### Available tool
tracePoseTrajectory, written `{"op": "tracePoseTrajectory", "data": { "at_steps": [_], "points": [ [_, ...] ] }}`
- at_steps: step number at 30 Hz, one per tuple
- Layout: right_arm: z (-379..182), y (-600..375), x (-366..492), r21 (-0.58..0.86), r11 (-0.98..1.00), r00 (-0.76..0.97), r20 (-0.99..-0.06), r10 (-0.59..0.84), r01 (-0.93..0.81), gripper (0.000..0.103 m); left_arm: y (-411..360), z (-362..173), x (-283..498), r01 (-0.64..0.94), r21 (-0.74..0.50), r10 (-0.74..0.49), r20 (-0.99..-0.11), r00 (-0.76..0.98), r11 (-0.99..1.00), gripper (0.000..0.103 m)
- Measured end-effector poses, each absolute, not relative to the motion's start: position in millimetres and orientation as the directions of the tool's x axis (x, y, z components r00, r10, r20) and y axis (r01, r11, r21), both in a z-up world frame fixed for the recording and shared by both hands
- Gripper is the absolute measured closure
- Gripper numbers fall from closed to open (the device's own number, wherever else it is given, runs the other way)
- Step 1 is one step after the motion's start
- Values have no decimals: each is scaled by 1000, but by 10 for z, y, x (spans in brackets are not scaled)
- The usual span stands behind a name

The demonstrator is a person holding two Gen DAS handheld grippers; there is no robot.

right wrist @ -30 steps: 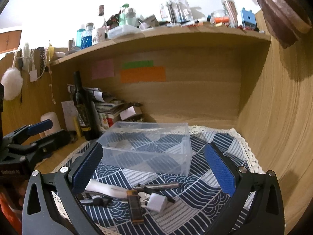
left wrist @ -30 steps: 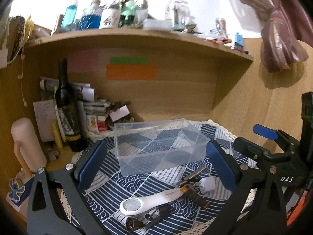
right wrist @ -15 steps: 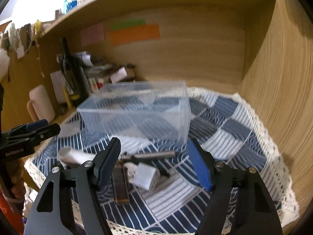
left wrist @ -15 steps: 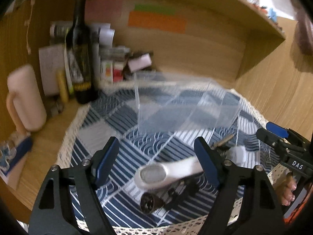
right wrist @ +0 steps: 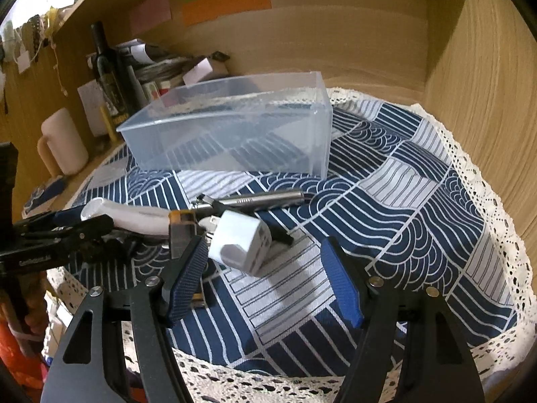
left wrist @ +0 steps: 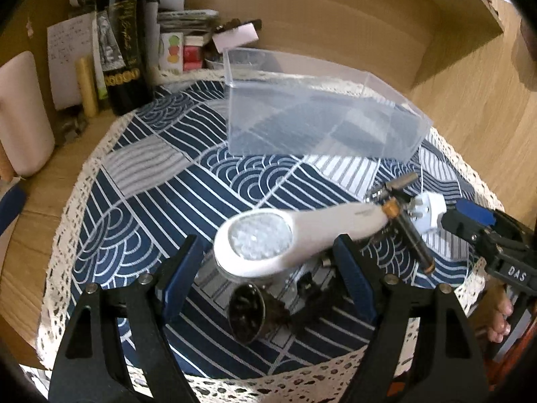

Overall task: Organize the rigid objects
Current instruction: 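Move left tool to the white handheld device while right tool approaches the white plug adapter, then grasp the white device's handle with left tool while right tool grasps the white plug adapter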

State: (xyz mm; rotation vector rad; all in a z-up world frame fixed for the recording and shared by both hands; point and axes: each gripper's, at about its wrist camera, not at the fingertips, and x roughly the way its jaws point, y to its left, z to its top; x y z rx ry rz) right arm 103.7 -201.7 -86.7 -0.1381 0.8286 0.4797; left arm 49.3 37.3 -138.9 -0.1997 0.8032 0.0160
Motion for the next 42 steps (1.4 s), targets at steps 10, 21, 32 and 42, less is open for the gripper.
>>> {"op": "tracePoseTrajectory", "data": {
  "at_steps": [10,21,32,42],
  "points": [
    [-957,-1865,1155,99,868,536,-751,385,-486,48,546,-1404,633,-144,-110,19,-726,687,983,25],
    [-989,-1857,1188,130,859,510,-757,408,-495,56,632,-1307,804,-142,-226,-73,-735,674,964,22],
    [-907,-2008,1136,123,857,547,-722,423,-500,56,608,-1378,1015,-232,-312,-171,-861,479,921,19],
    [-917,-2014,1110,127,830,523,-722,453,-543,57,608,-1473,1319,-330,-339,-170,-878,447,881,19]
  ]
}}
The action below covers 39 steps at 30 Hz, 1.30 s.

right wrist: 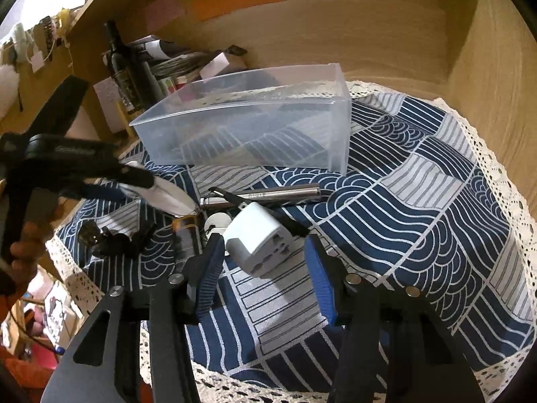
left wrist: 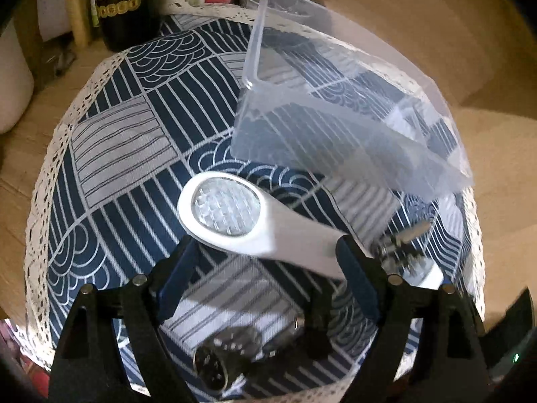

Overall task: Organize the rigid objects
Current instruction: 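Grasp the white device's handle with left tool while right tool grasps the white plug adapter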

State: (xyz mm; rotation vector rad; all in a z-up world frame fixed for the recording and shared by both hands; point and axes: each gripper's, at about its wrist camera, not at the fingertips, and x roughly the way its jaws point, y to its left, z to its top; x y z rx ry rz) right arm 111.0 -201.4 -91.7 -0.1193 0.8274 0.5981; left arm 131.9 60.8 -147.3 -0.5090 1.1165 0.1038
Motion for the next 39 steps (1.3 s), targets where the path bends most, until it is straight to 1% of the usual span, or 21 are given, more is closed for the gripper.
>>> {"op": "tracePoseTrajectory", "data": {
  "at_steps": [7,10,12,15,18,22,25,31,32,33,39],
  "points": [
    [-911,-1975,1124,122,823,519,-723,457,-555,57,611,-1496,1473,-362,-313,-106,-865,490,878,22],
    [-911,-1956,1124,121,825,518,-725,453,-553,57,653,-1498,1485,-372,-306,-82,-855,512,876,30],
    [-915,-1945,1129,117,827,518,-728,448,-550,57,696,-1503,1488,-373,-308,-73,-846,528,875,40],
    [-917,-1933,1126,118,826,512,-734,446,-551,57,800,-1522,1447,-370,-340,-94,-832,546,864,48],
    [-925,-1902,1160,106,827,510,-742,435,-551,57,896,-1531,1398,-357,-383,-130,-815,564,852,52],
    [-951,-1847,1204,76,834,515,-755,406,-546,57,972,-1529,1384,-332,-401,-155,-804,574,854,53],
    [-1012,-1823,1241,65,845,514,-768,382,-531,58,1000,-1520,1374,-314,-379,-140,-802,581,871,53],
    [-963,-1830,1210,56,856,546,-748,377,-514,59,1096,-1438,1248,-278,-325,-91,-782,617,904,53],
    [-936,-1835,1209,57,857,551,-744,378,-512,69,1107,-1423,1214,-272,-322,-88,-776,625,907,54],
    [-911,-1836,1216,54,860,556,-742,375,-507,75,1119,-1409,1188,-266,-323,-88,-769,633,908,54],
    [-829,-1814,1227,44,867,579,-728,368,-497,77,1060,-1173,1031,-227,-304,-54,-698,714,925,57]
  ]
}}
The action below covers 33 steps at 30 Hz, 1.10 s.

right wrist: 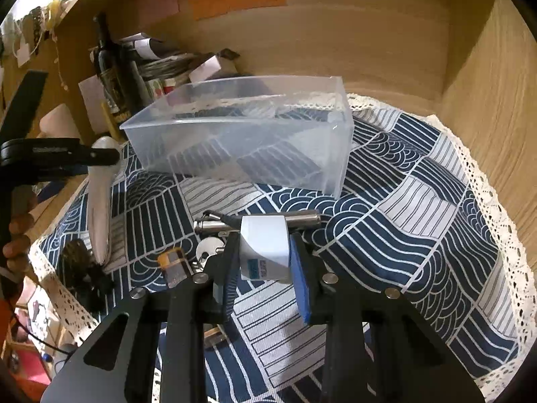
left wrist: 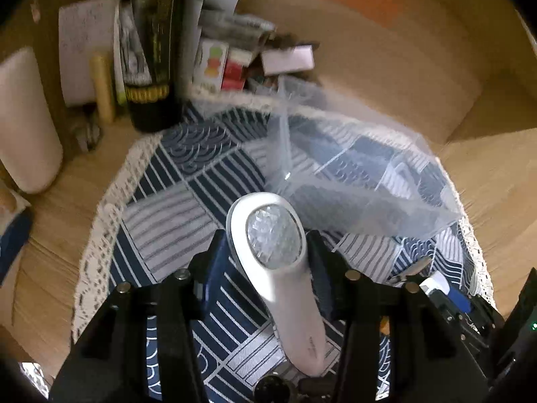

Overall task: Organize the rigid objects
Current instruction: 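Grasp the white device's handle with left tool while right tool grasps the white plug adapter, then carry the white device with left tool while right tool carries the adapter into the clear box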

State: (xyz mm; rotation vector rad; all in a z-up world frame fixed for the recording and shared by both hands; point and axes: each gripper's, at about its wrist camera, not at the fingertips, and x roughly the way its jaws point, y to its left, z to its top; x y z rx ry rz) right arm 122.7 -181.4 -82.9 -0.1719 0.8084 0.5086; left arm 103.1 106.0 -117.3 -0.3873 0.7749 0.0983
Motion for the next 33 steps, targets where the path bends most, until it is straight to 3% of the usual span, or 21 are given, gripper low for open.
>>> {"op": "tracePoseTrajectory", "data": {
  "at_steps": [12,33],
  "points": [
    [-457,-1867,1193,26,884,664,-649,371,-468,77,801,-669,788,-123,-270,-55,-568,821,955,62],
    [171,-1711,1406,-3,868,743,-517,424,-497,77,705,36,672,-61,-263,-71,-465,882,963,62]
  ]
}}
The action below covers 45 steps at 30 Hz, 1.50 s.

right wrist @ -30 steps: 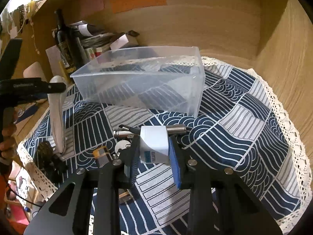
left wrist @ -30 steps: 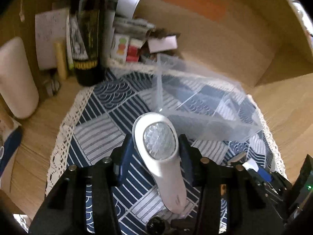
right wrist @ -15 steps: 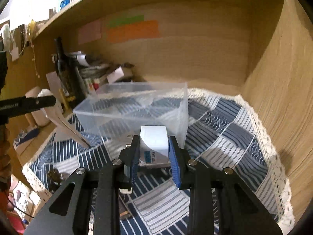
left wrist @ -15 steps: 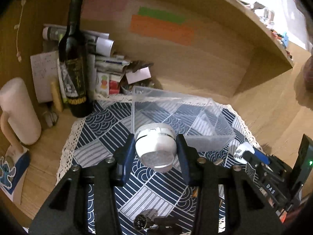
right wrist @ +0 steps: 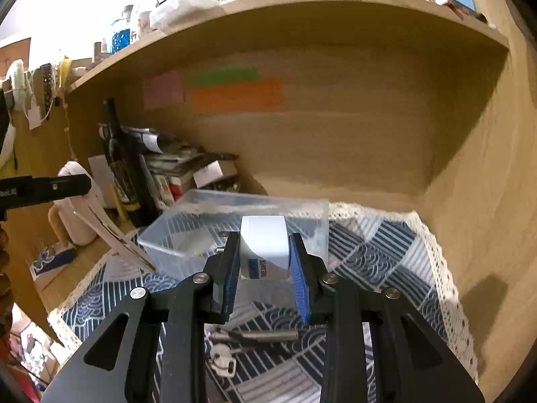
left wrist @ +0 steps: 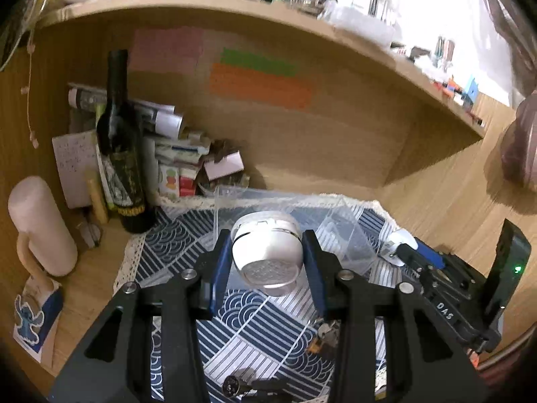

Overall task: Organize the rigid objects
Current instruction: 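Carry the white device with left tool while right tool carries the adapter into the clear box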

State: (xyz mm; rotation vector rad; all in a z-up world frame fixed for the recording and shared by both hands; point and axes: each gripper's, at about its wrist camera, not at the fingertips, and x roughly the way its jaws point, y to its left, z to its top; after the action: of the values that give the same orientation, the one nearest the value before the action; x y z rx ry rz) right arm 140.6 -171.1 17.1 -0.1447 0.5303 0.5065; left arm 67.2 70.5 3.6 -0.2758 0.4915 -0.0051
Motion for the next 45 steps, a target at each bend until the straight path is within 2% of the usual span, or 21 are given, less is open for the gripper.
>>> {"op": "tracePoseTrajectory", "data": {
  "at_steps": [8,22,23,24,32,38,43,45],
  "points": [
    [176,-1588,1633,-9,867,738,-529,418,-498,77,726,183,902,-61,-272,-67,-437,897,960,62],
    [-200,-1345,2222,-57,870,681,-647,342,-490,77,620,-349,1901,-71,-280,-101,-554,826,957,62],
    [-242,-1315,2276,-63,868,673,-659,335,-493,77,610,-379,1945,-87,-291,-116,-614,781,953,62],
    [-275,-1293,2315,-67,867,668,-667,330,-494,77,598,-413,1997,-82,-298,-128,-622,773,951,62],
    [-563,-1158,2537,-89,858,620,-729,289,-505,77,558,-535,2254,-63,-322,-162,-625,763,945,61],
    [-728,-1102,2590,-89,852,586,-763,274,-515,77,563,-634,2365,-102,-257,-100,-668,738,961,58],
    [-714,-1102,2566,-78,850,580,-763,286,-521,76,594,-707,2366,-118,-234,-83,-700,709,965,57],
    [-658,-1111,2536,-87,850,593,-753,285,-519,76,609,-690,2336,-119,-239,-88,-706,703,964,53]
  ]
}}
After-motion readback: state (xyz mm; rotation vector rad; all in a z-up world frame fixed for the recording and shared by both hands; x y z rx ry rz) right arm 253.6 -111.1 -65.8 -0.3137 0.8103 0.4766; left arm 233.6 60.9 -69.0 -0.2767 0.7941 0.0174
